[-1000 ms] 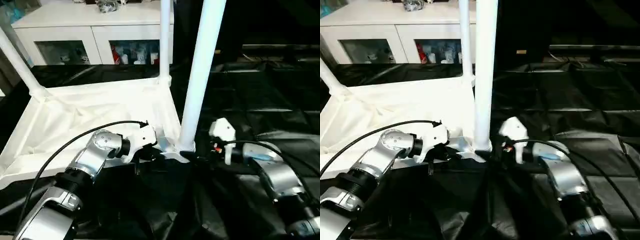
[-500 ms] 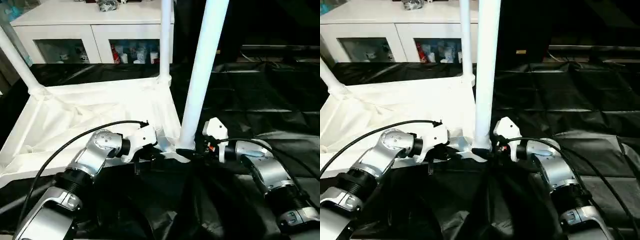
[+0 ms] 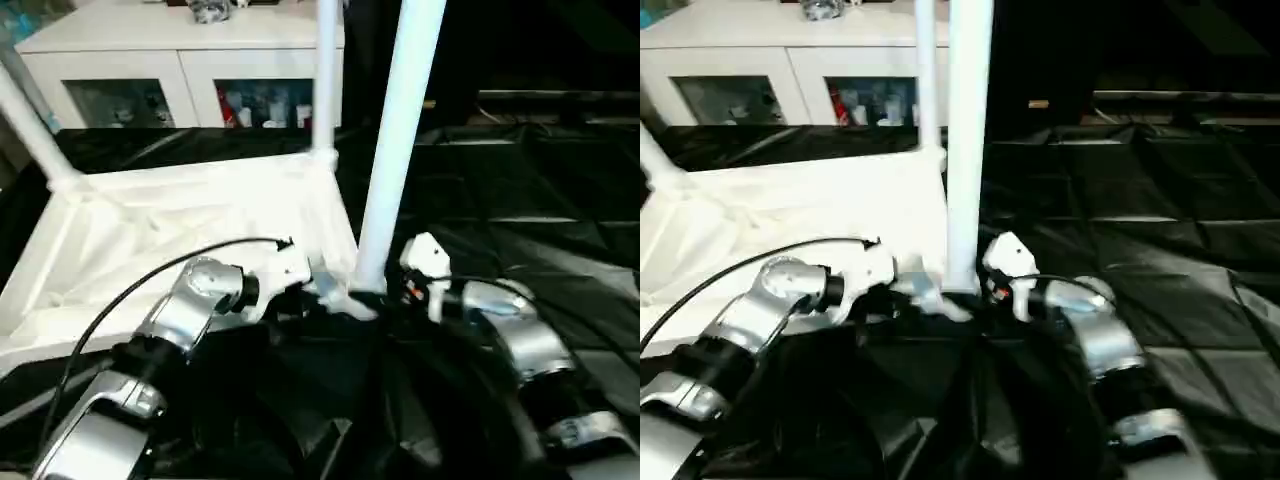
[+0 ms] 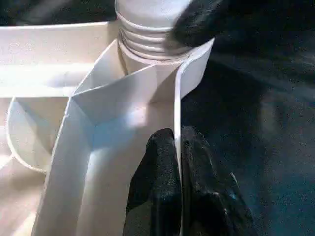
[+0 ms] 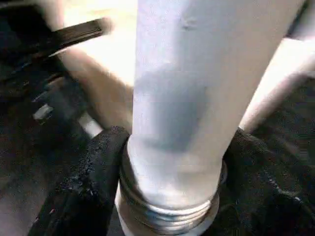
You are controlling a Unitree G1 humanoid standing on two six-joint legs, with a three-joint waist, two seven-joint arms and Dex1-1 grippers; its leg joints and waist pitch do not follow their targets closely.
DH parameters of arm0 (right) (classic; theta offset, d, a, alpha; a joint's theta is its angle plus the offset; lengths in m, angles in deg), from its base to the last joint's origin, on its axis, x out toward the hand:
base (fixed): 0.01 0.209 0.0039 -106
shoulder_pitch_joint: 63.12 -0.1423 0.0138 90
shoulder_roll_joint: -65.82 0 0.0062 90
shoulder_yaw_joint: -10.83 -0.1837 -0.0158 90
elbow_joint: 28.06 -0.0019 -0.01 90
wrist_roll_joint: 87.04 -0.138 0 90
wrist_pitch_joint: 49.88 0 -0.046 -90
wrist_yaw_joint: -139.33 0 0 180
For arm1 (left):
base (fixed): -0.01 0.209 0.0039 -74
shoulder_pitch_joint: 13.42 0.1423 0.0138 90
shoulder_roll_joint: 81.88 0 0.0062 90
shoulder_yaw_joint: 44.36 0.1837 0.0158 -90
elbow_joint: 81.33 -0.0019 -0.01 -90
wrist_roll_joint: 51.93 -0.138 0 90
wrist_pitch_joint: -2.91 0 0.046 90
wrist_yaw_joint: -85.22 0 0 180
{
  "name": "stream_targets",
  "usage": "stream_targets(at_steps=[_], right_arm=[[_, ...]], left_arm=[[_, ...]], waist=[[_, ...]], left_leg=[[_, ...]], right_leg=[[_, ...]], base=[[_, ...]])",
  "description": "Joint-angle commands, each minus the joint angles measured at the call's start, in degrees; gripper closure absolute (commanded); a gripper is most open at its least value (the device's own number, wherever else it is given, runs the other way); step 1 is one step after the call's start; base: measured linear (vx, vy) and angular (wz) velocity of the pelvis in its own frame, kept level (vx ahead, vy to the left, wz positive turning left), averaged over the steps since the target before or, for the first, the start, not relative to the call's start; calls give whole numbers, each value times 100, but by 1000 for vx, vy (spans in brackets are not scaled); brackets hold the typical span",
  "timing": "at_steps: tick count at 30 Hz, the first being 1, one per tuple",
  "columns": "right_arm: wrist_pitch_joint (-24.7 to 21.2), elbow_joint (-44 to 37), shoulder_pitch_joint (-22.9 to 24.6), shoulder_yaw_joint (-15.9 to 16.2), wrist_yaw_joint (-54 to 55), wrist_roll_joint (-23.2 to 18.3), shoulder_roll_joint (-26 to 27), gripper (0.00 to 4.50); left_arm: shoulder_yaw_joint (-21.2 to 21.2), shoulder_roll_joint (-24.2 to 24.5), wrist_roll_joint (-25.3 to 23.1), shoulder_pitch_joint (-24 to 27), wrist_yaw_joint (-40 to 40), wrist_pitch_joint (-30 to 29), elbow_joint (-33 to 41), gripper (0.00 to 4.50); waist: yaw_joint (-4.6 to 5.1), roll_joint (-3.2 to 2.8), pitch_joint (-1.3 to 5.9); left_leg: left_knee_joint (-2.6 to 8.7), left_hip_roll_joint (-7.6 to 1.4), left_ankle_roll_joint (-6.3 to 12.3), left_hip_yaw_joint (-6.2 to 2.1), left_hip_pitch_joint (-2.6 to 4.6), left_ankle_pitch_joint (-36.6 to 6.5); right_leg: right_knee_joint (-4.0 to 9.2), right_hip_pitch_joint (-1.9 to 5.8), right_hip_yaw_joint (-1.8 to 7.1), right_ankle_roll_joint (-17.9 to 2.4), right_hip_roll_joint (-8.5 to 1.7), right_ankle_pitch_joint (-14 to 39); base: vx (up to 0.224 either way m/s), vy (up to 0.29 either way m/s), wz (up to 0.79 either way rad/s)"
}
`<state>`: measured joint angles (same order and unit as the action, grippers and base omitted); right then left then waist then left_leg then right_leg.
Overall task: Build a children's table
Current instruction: Rotate leg to tighten
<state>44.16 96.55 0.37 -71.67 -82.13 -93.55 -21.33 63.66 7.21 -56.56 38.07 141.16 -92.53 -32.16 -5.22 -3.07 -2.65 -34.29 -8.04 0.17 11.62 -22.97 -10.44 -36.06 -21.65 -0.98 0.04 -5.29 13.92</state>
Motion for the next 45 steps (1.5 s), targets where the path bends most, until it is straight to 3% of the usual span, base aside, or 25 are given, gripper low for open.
stream_targets(at_steps=[1,2,3,4,6,8,9,12,13,16,18,20,22,25,28,30,32,34,36,37,40,42,45], right_arm=[[-213,367,166,-42,804,172,235,178],[-239,435,156,-67,1076,215,341,179],[-290,491,133,-100,1290,230,437,180],[-316,518,121,-116,1390,236,483,180],[-428,650,-34,-90,1884,325,848,180],[-388,648,-67,-18,1879,398,924,180],[-240,628,-102,92,1747,481,981,124],[-146,522,-101,86,1474,384,994,108],[-103,346,-65,98,1103,255,886,88],[-123,95,8,162,603,156,630,66],[-228,-121,81,213,128,36,401,66],[-304,-361,168,281,-408,-96,147,66],[-310,-619,253,298,-984,-236,-188,66],[-387,-721,253,242,-1373,-372,-414,66],[-538,-892,271,268,-1964,-451,-740,66],[-545,-905,273,279,-2032,-448,-773,66],[-564,-913,265,283,-2128,-458,-834,66],[-593,-940,267,281,-2186,-479,-867,66],[-593,-925,259,294,-2233,-492,-889,66],[-602,-930,262,293,-2258,-490,-892,62],[-642,-974,280,293,-2309,-494,-903,62],[-663,-1009,296,290,-2329,-498,-907,62],[-660,-1016,310,283,-2343,-498,-921,62]], left_arm=[[-218,-336,24,-50,-942,-82,-532,450],[-229,-440,5,-120,-1102,-83,-638,450],[-250,-521,2,-171,-1213,-87,-708,450],[-260,-559,1,-194,-1264,-89,-740,450],[-301,-917,17,-372,-1529,-78,-969,450],[-300,-1009,16,-416,-1548,-32,-1049,450],[-281,-1083,9,-445,-1500,84,-1115,450],[-259,-1106,29,-441,-1292,243,-1158,450],[-244,-1057,57,-403,-1039,335,-1156,450],[-227,-944,105,-320,-709,389,-1072,450],[-211,-843,156,-243,-372,514,-985,450],[-198,-724,208,-171,-57,572,-896,450],[-154,-502,297,-49,508,642,-726,450],[-177,-340,480,66,1071,638,-525,450],[-207,-76,669,227,1775,536,-208,450],[-213,-50,679,236,1807,536,-193,450],[-256,2,713,245,1819,532,-182,450],[-295,29,653,255,1679,690,-209,450],[-343,35,651,257,1610,747,-240,450],[-344,52,635,264,1636,737,-243,422],[-347,109,561,288,1682,711,-226,393],[-351,154,520,289,1663,731,-245,384],[-355,202,517,266,1696,752,-323,384]], waist=[[23,159,237],[20,114,232],[34,137,228],[52,114,206],[50,68,232],[72,79,244],[70,65,240],[59,59,241],[42,73,237],[19,85,244],[-28,100,261],[-40,79,294],[-87,95,314],[-128,111,333],[-152,98,332],[-167,74,329],[-169,79,323],[-161,112,328],[-155,105,331],[-152,108,334],[-161,113,340],[-177,65,363],[-168,89,359]], left_leg=[[556,-513,11,-293,188,-1791],[569,-522,-23,-302,187,-1800],[575,-517,-47,-291,210,-1872],[588,-508,-74,-290,210,-2012],[611,-516,-81,-312,206,-2009],[627,-504,-71,-315,210,-2035],[632,-507,-10,-309,187,-1969],[618,-511,59,-302,197,-1963],[611,-515,173,-300,187,-1913],[597,-529,282,-289,188,-1766],[565,-534,437,-282,160,-1498],[531,-536,605,-265,148,-1149],[462,-548,888,-242,102,-690],[411,-538,1020,-223,99,-592],[414,-576,1039,-218,114,-544],[422,-593,978,-201,153,-678],[438,-596,921,-199,147,-737],[451,-599,848,-200,132,-768],[442,-590,832,-194,125,-740],[437,-588,836,-193,123,-716],[407,-572,870,-182,106,-579],[400,-606,855,-182,130,-489],[403,-606,837,-187,115,-431]], right_leg=[[593,30,203,-1084,-440,1729],[584,20,202,-1074,-439,1706],[607,1,206,-1047,-423,1659],[636,-6,209,-1016,-423,1714],[619,12,201,-977,-426,1627],[629,33,181,-959,-414,1528],[637,41,183,-945,-414,1294],[644,41,197,-954,-435,1238],[662,54,198,-942,-449,1303],[674,61,206,-967,-449,1344],[640,111,201,-981,-454,1025],[574,112,177,-1124,-437,440],[477,135,145,-1254,-424,-335],[439,135,121,-1370,-428,-456],[427,112,105,-1457,-417,-405],[444,68,99,-1498,-413,-180],[450,69,93,-1499,-413,-62],[446,83,77,-1469,-423,25],[441,87,73,-1455,-440,-29],[437,91,72,-1456,-444,-61],[419,100,58,-1470,-455,-187],[387,83,41,-1496,-423,-391],[351,101,26,-1537,-416,-622]], base=[[0,0,0],[0,0,0],[0,0,0],[0,0,0],[0,0,0],[0,0,0],[0,0,0],[0,0,0],[0,0,0],[0,0,0],[0,0,0],[0,0,0],[0,0,0],[0,0,0],[0,0,0],[0,0,0],[0,0,0],[0,0,0],[0,0,0],[0,0,0],[0,0,0],[0,0,0],[0,0,0]])
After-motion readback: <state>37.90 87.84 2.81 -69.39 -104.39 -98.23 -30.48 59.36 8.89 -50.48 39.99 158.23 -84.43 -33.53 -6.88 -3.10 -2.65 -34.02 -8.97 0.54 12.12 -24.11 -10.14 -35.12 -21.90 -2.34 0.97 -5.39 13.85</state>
